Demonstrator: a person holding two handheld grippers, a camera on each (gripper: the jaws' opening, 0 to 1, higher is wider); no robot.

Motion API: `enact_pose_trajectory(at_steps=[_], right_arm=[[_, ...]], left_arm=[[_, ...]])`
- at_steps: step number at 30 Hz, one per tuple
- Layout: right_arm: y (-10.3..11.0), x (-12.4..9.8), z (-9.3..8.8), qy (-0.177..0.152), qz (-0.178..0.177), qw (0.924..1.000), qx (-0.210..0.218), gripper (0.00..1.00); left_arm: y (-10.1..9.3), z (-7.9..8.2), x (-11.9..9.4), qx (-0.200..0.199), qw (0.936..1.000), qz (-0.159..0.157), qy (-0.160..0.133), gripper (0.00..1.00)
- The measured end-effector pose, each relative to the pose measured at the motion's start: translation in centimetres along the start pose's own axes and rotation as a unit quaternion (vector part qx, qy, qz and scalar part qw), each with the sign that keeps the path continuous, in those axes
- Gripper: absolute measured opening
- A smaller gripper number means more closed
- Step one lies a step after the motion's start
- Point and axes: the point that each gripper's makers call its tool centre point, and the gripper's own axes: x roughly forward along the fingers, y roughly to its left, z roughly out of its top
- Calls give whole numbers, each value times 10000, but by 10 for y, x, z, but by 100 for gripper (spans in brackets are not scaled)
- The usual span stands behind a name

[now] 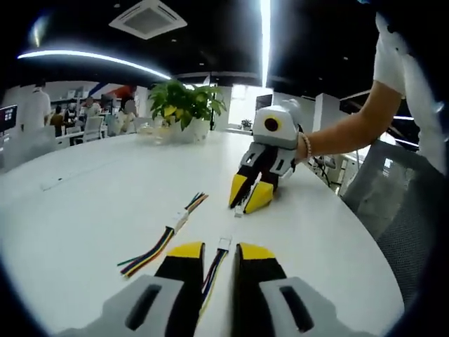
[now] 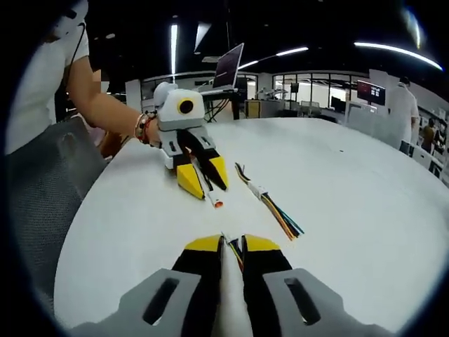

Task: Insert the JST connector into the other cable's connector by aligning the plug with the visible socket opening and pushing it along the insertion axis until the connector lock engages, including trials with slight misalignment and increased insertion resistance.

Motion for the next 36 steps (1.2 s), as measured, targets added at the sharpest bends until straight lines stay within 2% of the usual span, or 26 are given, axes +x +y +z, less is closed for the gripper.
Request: enact_pose_trajectory(at_steps=[13, 18, 28, 36], right_arm=[[-1, -1, -1, -228, -60, 9996, -149, 4], [-1, -1, -1, -217, -48, 9996, -189, 4], [-2, 0, 0, -233, -92, 9994, -231, 3], [-2, 0, 0, -123, -66, 9994, -328, 3]], left_arm=[[1, -1, 1, 170, 9998, -65, -79, 5], [0, -1, 1, 246, 9996, -94, -61, 0], [-4, -2, 2, 344, 9994, -98, -23, 0], [-5, -2, 1, 272, 9996, -79, 4, 0]])
